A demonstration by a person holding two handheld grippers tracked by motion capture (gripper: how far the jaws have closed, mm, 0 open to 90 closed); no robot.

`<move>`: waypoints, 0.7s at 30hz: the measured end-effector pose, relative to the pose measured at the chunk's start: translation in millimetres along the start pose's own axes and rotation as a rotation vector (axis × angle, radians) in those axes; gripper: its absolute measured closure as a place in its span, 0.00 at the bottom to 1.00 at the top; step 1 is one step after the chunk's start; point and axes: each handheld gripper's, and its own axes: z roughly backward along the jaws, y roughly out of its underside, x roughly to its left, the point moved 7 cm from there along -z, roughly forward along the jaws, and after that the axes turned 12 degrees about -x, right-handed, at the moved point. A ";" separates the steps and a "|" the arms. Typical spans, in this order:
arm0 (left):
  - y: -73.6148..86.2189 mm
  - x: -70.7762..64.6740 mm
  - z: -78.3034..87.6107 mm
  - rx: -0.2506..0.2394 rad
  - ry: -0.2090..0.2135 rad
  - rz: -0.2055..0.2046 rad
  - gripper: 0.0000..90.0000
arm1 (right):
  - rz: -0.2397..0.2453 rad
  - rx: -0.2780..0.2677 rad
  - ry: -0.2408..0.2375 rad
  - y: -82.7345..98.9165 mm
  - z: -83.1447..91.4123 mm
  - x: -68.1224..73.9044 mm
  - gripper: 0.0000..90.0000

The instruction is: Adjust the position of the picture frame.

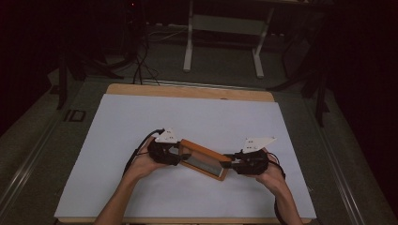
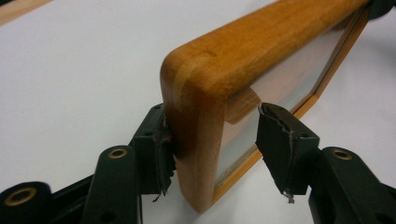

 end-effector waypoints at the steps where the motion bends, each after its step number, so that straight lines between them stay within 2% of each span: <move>1: 0.2 -1.2 1.2 0.009 -0.004 -0.013 0.55 | -0.007 -0.004 0.007 0.3 0.5 -1.8 0.76; 6: 2.7 -12.2 10.3 0.026 0.007 -0.053 0.63 | -0.004 0.013 0.045 1.1 1.5 -6.1 0.70; 7: 3.9 -15.7 12.3 0.033 0.004 -0.066 0.66 | 0.000 0.025 0.067 1.3 1.5 -7.9 0.67; 8: 4.9 -19.4 14.9 0.037 -0.007 -0.086 0.66 | 0.000 0.025 0.067 1.3 1.5 -7.9 0.67; 9: 5.4 -23.2 17.9 0.032 -0.016 -0.096 0.69 | 0.005 0.036 0.103 2.3 0.9 -10.4 0.64; 10: 6.1 -26.8 20.8 0.026 -0.016 -0.085 0.69 | 0.005 0.036 0.103 2.3 0.9 -10.4 0.64; 11: 8.9 -33.3 24.8 0.008 -0.012 -0.066 0.69 | -0.015 0.033 0.111 3.4 0.6 -12.2 0.62; 13: 8.9 -33.3 24.8 0.008 -0.012 -0.066 0.69 | -0.021 0.028 0.113 4.1 0.6 -12.8 0.60; 14: 12.7 -40.3 29.7 -0.020 0.003 -0.039 0.70 | -0.030 0.029 0.128 5.7 1.2 -14.2 0.55; 16: 14.9 -45.6 32.7 -0.042 0.017 -0.020 0.71 | -0.045 0.038 0.141 8.7 2.5 -16.9 0.50; 19: 16.3 -52.8 36.1 -0.048 0.033 -0.017 0.72 | -0.070 0.042 0.143 12.9 4.8 -19.1 0.50; 21: 16.5 -58.8 38.1 -0.034 0.056 -0.025 0.73 | -0.082 0.033 0.131 17.1 6.9 -19.4 0.57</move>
